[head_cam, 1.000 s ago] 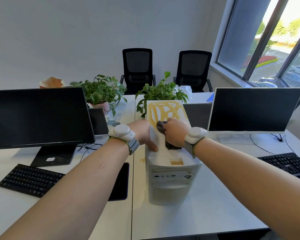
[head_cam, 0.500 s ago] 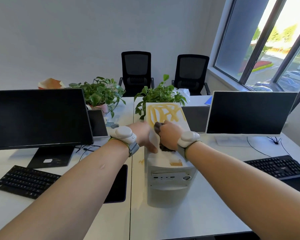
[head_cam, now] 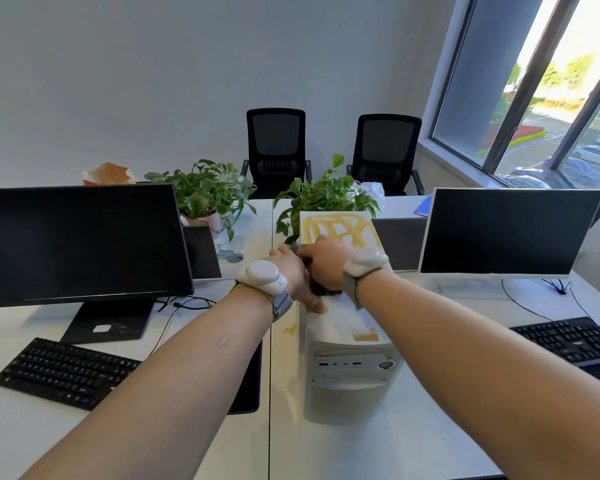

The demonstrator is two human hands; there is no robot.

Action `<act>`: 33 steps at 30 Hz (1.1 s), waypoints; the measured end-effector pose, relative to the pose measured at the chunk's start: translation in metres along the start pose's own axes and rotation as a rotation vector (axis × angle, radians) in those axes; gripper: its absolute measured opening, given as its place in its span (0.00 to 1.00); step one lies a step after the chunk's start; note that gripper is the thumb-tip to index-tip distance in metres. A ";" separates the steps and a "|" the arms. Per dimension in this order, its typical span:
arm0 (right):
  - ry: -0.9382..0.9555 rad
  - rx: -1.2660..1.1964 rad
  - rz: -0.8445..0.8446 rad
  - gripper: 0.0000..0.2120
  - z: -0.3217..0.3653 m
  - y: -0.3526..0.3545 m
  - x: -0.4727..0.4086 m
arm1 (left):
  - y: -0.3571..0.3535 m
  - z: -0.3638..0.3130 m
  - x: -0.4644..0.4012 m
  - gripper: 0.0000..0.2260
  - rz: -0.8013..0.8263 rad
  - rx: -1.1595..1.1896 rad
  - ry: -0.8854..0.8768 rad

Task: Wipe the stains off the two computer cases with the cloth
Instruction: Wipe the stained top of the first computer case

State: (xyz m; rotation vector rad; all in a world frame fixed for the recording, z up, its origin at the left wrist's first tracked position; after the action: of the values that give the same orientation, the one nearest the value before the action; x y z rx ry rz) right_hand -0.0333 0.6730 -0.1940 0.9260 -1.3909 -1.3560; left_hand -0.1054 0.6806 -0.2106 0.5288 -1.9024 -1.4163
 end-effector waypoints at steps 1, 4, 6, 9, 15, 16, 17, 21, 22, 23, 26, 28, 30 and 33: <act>0.004 0.032 0.042 0.16 0.002 -0.014 -0.003 | 0.000 0.001 0.000 0.49 0.006 0.008 -0.010; 0.001 0.103 0.021 0.17 -0.001 -0.021 -0.006 | -0.004 0.005 0.000 0.45 0.022 0.006 0.000; -0.041 0.173 0.036 0.17 -0.020 -0.019 -0.002 | -0.009 0.006 -0.004 0.48 0.033 0.023 -0.001; -0.204 0.221 0.076 0.18 -0.068 -0.013 0.010 | -0.011 0.007 -0.009 0.50 0.045 0.020 -0.009; -0.444 0.144 0.120 0.14 -0.105 -0.022 0.008 | -0.010 0.008 -0.009 0.49 0.019 0.047 -0.021; -0.418 0.106 0.098 0.18 -0.086 -0.023 0.011 | -0.011 0.009 -0.009 0.50 0.010 0.062 -0.018; -0.383 0.071 0.079 0.20 -0.063 -0.024 0.014 | -0.011 0.010 -0.010 0.50 0.000 0.078 -0.013; -0.191 0.063 0.029 0.17 -0.010 -0.028 0.029 | -0.011 -0.002 -0.013 0.38 0.027 -0.043 -0.053; -0.151 0.063 0.018 0.16 -0.012 -0.026 0.032 | -0.012 -0.005 -0.018 0.31 0.041 -0.082 -0.077; -0.138 0.076 0.015 0.16 -0.020 -0.025 0.034 | -0.014 -0.006 -0.022 0.28 0.051 -0.125 -0.088; -0.229 0.152 0.065 0.17 -0.072 -0.018 0.040 | -0.012 -0.015 -0.028 0.27 0.080 -0.196 -0.113; -0.334 0.166 0.104 0.18 -0.105 -0.013 0.042 | -0.010 -0.021 -0.028 0.27 0.129 -0.208 -0.113; -0.430 0.108 0.113 0.23 -0.131 -0.013 0.036 | -0.007 -0.020 -0.026 0.29 0.149 -0.191 -0.103; -0.490 0.019 0.107 0.18 -0.124 -0.005 0.043 | -0.011 -0.011 -0.025 0.34 0.162 -0.162 -0.093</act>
State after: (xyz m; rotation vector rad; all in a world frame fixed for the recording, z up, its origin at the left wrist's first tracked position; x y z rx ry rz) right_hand 0.0744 0.5980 -0.2025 0.5362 -1.7929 -1.5517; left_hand -0.0810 0.6871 -0.2264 0.2296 -1.8372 -1.4941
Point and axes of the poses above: each hand's wrist, its own x-axis away from the middle knuckle, its own y-axis out of the back of the hand, z = x × y, the point moved 10 cm from there along -x, towards the middle knuckle, and after that the axes turned 8 degrees about -y, right-handed, at the moved point
